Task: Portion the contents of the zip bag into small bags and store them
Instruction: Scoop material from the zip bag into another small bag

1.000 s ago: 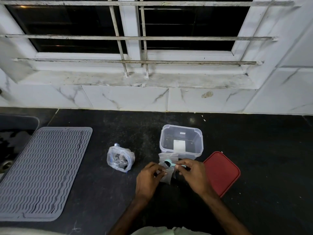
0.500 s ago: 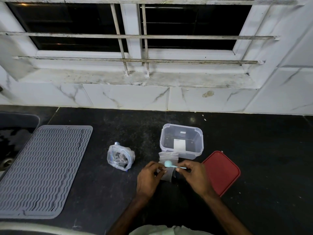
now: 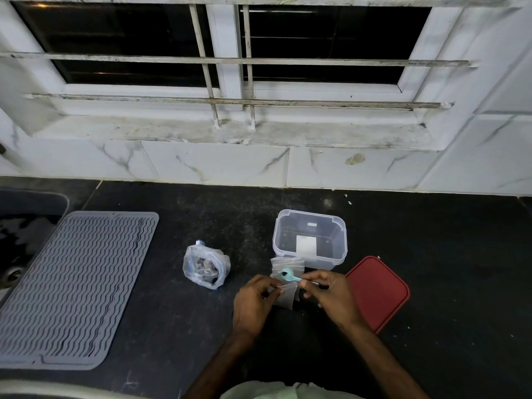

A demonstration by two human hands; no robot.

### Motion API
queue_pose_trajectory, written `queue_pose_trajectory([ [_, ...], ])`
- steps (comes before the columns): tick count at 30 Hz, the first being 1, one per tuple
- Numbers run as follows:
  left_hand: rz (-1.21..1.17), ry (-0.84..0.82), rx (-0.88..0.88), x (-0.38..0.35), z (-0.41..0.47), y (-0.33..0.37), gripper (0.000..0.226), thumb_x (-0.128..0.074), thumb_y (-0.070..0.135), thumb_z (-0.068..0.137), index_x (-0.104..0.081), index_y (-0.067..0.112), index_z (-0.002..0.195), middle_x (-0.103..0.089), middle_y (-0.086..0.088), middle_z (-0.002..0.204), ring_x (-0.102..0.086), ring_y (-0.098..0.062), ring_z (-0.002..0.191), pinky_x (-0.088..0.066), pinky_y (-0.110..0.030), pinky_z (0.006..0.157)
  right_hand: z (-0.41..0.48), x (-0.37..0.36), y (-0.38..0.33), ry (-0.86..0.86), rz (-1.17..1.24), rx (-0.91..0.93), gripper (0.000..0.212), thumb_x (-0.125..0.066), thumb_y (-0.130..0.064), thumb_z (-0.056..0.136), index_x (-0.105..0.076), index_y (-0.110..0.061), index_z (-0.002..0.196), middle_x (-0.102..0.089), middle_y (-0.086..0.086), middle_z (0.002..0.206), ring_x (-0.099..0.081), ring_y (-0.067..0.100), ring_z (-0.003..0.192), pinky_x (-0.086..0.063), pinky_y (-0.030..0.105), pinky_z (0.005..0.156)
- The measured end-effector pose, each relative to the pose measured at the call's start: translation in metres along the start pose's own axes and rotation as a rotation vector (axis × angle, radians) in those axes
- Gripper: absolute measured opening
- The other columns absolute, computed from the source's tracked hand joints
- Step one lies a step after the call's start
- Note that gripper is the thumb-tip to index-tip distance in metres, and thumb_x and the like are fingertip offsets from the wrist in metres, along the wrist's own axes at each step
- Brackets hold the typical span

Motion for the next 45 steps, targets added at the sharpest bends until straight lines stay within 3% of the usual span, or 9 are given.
queue_pose_trajectory([
  [7,0.031,-0.029,0.012,-0.001,0.001,0.002,0.013,-0.077,0.029,0.081,-0.072,0.035,0.091,-0.064,0.021,0.097,-0.062,0.002,0.084,-0.054,-0.028,0.075,0.0,0.002,0.001,-0.012,0.011,-0.022,0.007,-0.074,-0.013,0.085,-0.076,-0.018,0.089,-0.077,-0.004,0.084,-0.071,0.016,0.07,-0.044,0.016,0.049],
  [12,0.024,-0.011,0.013,-0.003,0.0,0.001,0.014,-0.078,0.032,0.08,-0.072,0.036,0.092,-0.064,0.02,0.096,-0.062,0.002,0.082,-0.053,-0.027,0.073,-0.003,0.004,-0.005,-0.005,-0.195,0.127,0.018,-0.078,-0.007,0.079,-0.077,-0.023,0.087,-0.075,-0.017,0.086,-0.07,0.0,0.082,-0.054,0.016,0.075],
  [18,0.022,-0.009,-0.001,-0.003,-0.001,0.002,0.015,-0.077,0.031,0.08,-0.074,0.037,0.093,-0.066,0.021,0.095,-0.063,0.002,0.083,-0.054,-0.024,0.074,-0.001,0.003,-0.004,0.01,-0.199,0.135,0.021,-0.076,-0.006,0.079,-0.076,-0.026,0.085,-0.075,-0.017,0.086,-0.071,0.001,0.082,-0.057,0.023,0.077],
  [25,0.067,-0.016,0.011,-0.001,0.0,0.007,0.011,-0.076,0.031,0.081,-0.073,0.034,0.091,-0.065,0.019,0.097,-0.062,0.0,0.083,-0.054,-0.026,0.074,-0.001,0.002,0.002,-0.018,-0.026,-0.006,0.009,-0.074,-0.009,0.084,-0.075,-0.015,0.091,-0.077,-0.003,0.084,-0.072,0.022,0.066,-0.056,0.027,0.067],
  [30,0.061,-0.032,0.031,-0.003,0.0,0.004,0.012,-0.074,0.034,0.082,-0.071,0.035,0.094,-0.064,0.02,0.098,-0.062,0.001,0.084,-0.054,-0.031,0.075,-0.005,0.006,-0.005,0.008,0.089,-0.071,0.009,-0.069,-0.003,0.088,-0.071,-0.003,0.096,-0.077,0.009,0.084,-0.067,0.02,0.061,-0.04,0.01,0.045],
  [36,0.024,-0.05,0.082,0.007,-0.003,0.009,0.046,-0.07,0.034,0.085,-0.049,0.048,0.124,-0.063,0.023,0.099,-0.064,0.003,0.086,-0.055,-0.024,0.076,-0.012,0.008,-0.031,0.028,0.169,-0.037,0.006,-0.067,-0.002,0.089,-0.07,-0.003,0.094,-0.077,0.009,0.082,-0.065,0.008,0.055,-0.042,0.009,0.046],
  [39,-0.032,0.218,0.226,0.042,-0.011,-0.008,0.037,-0.065,0.044,0.088,-0.043,0.047,0.118,-0.065,0.018,0.095,-0.065,-0.001,0.082,-0.052,-0.026,0.072,-0.014,-0.001,-0.046,-0.003,0.13,0.011,0.006,-0.069,-0.004,0.088,-0.071,-0.007,0.093,-0.077,0.003,0.082,-0.068,0.008,0.062,-0.045,0.011,0.05],
  [42,-0.167,0.574,0.517,0.087,-0.024,-0.054,0.039,-0.065,0.048,0.087,-0.043,0.033,0.116,-0.063,0.004,0.104,-0.065,-0.021,0.097,-0.051,-0.04,0.084,-0.014,-0.027,-0.062,-0.092,0.091,0.072,0.009,-0.07,-0.005,0.087,-0.072,-0.01,0.093,-0.077,0.001,0.084,-0.072,0.009,0.072,-0.052,0.017,0.06],
  [45,-0.216,0.591,0.733,0.105,-0.021,-0.104,0.065,-0.07,0.056,0.08,-0.048,0.012,0.123,-0.058,-0.011,0.119,-0.058,-0.031,0.112,-0.049,-0.048,0.094,-0.004,-0.074,-0.072,-0.203,-0.057,0.143,0.009,-0.071,-0.009,0.087,-0.073,-0.016,0.093,-0.077,-0.004,0.083,-0.073,0.01,0.074,-0.059,0.028,0.068],
])
Point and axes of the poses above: each hand's wrist, its own z-axis towards the middle knuckle, its own x-axis out of the back of the hand, y = z × x, the point moved 6 cm from there along z, towards the middle knuckle
